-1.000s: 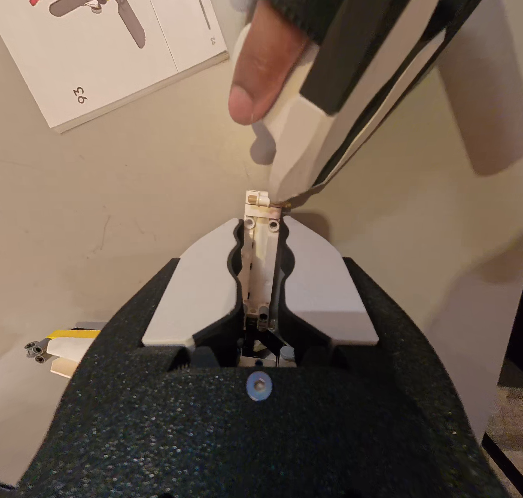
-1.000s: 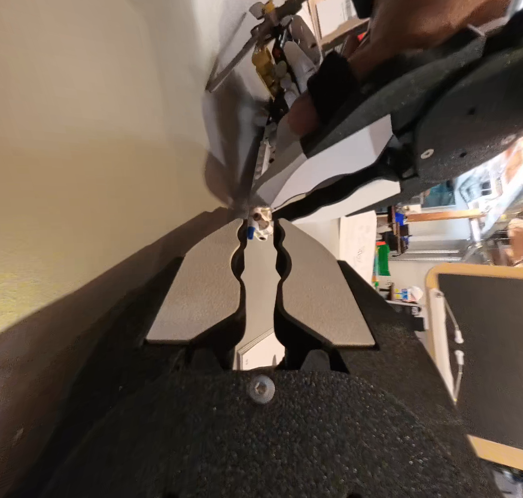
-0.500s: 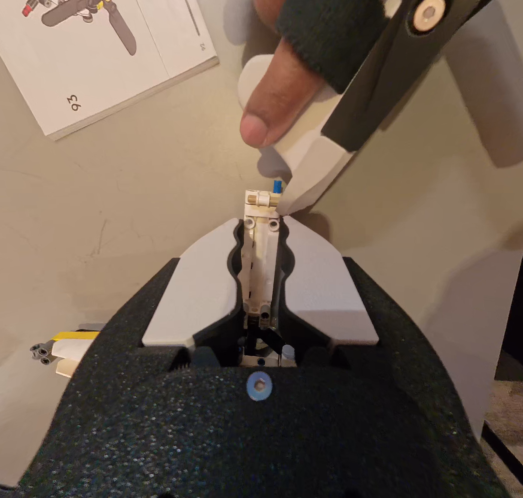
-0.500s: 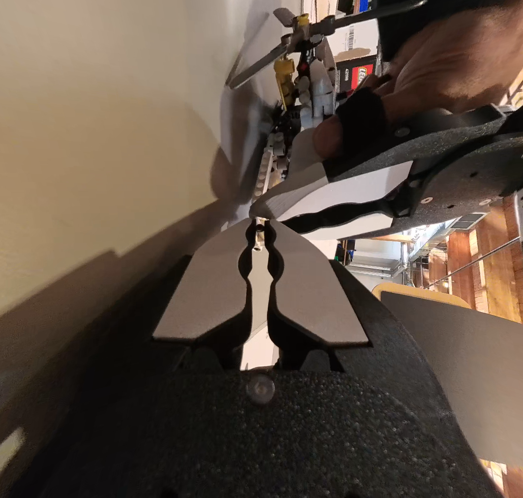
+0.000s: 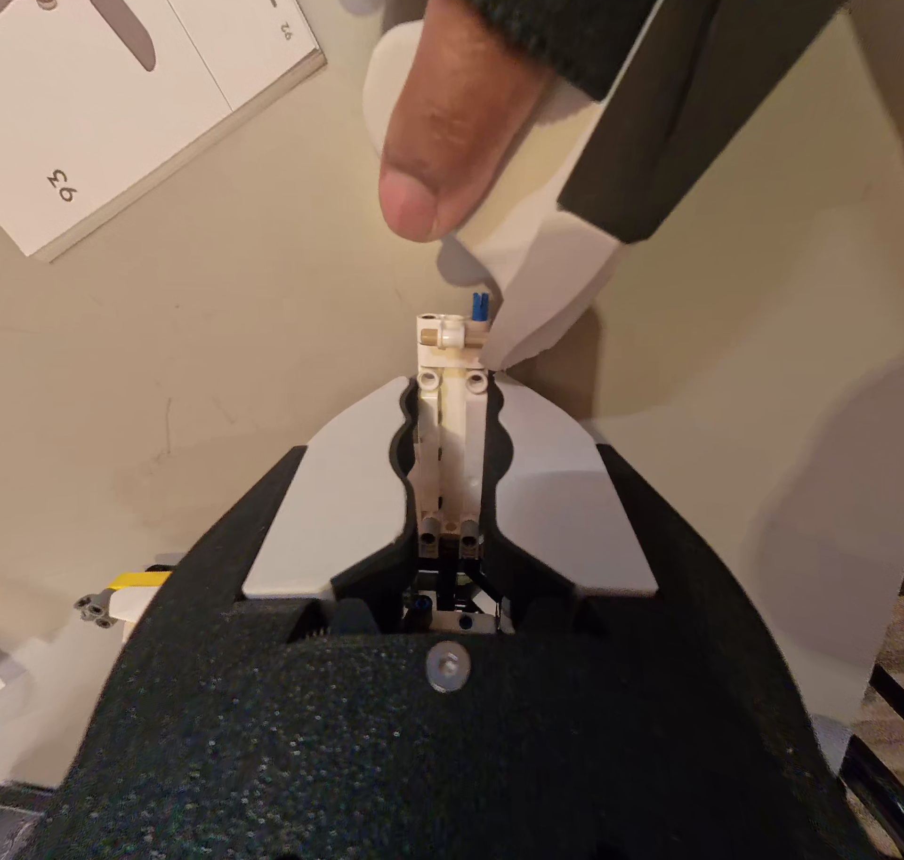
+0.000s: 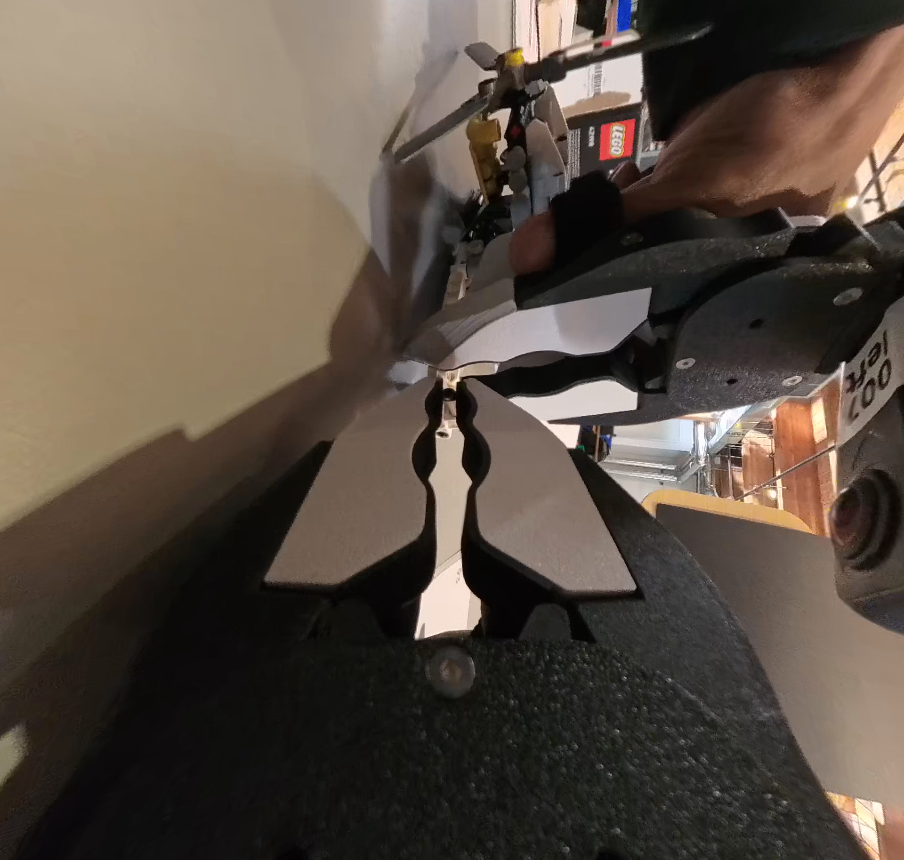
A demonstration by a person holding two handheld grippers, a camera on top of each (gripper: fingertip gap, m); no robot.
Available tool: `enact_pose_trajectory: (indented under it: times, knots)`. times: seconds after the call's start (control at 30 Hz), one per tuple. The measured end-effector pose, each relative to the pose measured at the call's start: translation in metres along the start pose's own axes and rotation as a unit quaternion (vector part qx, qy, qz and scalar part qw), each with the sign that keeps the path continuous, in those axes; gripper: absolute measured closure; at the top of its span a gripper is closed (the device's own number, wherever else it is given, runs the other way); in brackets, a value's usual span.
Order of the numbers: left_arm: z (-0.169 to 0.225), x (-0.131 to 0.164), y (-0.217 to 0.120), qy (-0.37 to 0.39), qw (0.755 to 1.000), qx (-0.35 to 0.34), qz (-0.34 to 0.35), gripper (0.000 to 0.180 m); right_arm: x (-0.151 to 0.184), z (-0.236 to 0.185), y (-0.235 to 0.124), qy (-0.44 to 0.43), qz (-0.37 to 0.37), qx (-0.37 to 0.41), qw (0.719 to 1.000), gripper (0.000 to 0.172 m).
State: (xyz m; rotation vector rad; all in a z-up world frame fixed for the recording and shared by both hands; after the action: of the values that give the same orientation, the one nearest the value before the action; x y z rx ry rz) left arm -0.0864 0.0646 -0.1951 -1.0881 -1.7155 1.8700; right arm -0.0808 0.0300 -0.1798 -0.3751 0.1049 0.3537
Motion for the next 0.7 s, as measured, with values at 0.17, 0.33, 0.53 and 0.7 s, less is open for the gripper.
enact_pose_trajectory:
  times: [0.17, 0.33, 0.53, 0.7]
  knots:
    - [-0.0053, -0.0019, 0.001, -0.035, 0.999, 0.02, 0.017, 0.152, 0.0054, 0.0011, -0.0006, -0.002, -0.016, -0.002, 1.0, 0.167]
    - [-0.0039, -0.0029, 0.0037, -0.029, 0.999, 0.024, 0.007, 0.152, 0.0036, -0.0029, -0.0016, -0.028, -0.025, -0.006, 0.999, 0.168]
    - [-0.0024, -0.0047, 0.004, -0.027, 0.999, 0.035, 0.005, 0.152, 0.0014, -0.004, -0.0036, -0.04, -0.029, -0.003, 0.999, 0.168]
    - [-0.0014, -0.0057, 0.0041, -0.025, 0.999, 0.041, 0.006, 0.152, -0.0013, -0.0045, -0.0046, -0.049, -0.031, -0.003, 0.998, 0.168]
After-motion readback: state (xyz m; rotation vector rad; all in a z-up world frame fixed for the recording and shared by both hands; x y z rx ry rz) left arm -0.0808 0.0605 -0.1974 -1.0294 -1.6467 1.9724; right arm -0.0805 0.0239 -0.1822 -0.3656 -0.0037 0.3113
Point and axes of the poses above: each gripper's, where its closed fingertips meet, y out along the fingers, x out of its underside, z = x × y across the jaws, the point moved 2 cm from there along -y, back along the fingers, and after that the axes turned 4 degrees about z, right-handed, at the moved point
